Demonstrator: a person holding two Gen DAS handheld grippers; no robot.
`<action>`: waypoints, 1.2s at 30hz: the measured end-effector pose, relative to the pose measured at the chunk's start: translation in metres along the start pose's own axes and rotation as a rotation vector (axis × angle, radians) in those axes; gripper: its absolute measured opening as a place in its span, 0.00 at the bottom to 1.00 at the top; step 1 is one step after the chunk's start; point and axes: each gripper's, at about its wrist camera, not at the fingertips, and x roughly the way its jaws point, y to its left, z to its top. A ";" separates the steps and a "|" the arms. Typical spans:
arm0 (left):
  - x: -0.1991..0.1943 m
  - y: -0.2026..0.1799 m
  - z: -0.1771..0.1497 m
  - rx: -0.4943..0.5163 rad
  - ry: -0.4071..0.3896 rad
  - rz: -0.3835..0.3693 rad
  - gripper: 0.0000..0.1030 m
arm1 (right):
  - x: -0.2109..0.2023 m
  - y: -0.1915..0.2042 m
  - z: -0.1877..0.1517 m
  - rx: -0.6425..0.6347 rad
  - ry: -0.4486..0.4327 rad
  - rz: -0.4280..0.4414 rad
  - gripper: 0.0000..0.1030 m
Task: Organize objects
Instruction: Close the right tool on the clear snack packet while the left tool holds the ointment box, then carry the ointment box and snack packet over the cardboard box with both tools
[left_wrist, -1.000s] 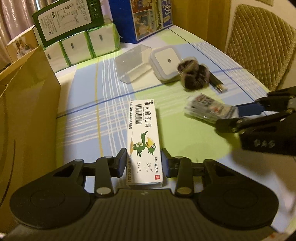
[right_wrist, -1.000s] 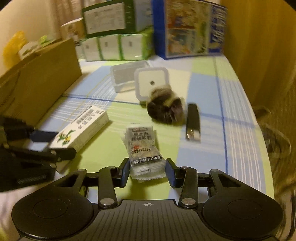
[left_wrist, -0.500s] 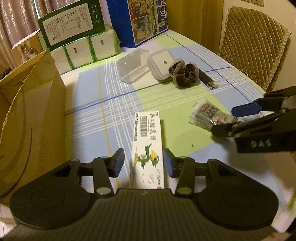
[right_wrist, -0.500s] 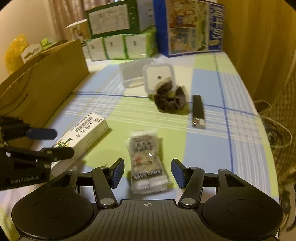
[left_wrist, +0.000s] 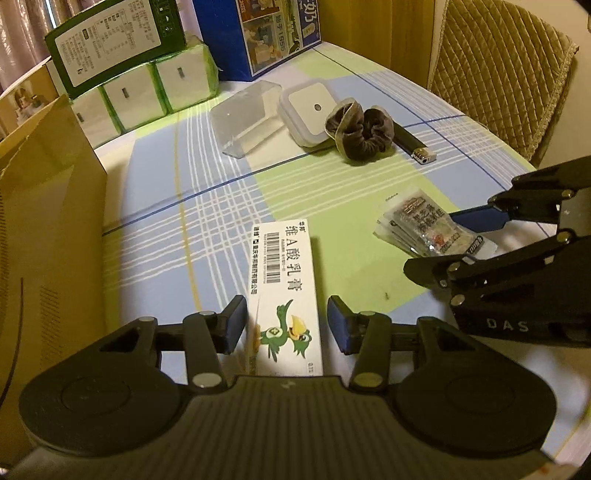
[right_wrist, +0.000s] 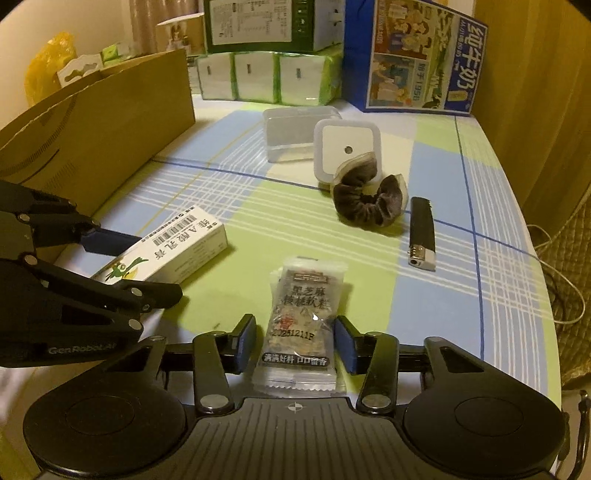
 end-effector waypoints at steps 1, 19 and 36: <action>0.001 0.000 0.001 -0.002 0.000 0.001 0.42 | 0.000 -0.001 0.000 0.005 -0.001 -0.001 0.36; -0.047 -0.005 -0.010 -0.065 -0.019 -0.010 0.32 | -0.048 -0.003 -0.011 0.207 -0.036 -0.074 0.33; -0.163 0.012 -0.036 -0.114 -0.119 -0.033 0.32 | -0.161 0.067 -0.012 0.300 -0.142 -0.012 0.33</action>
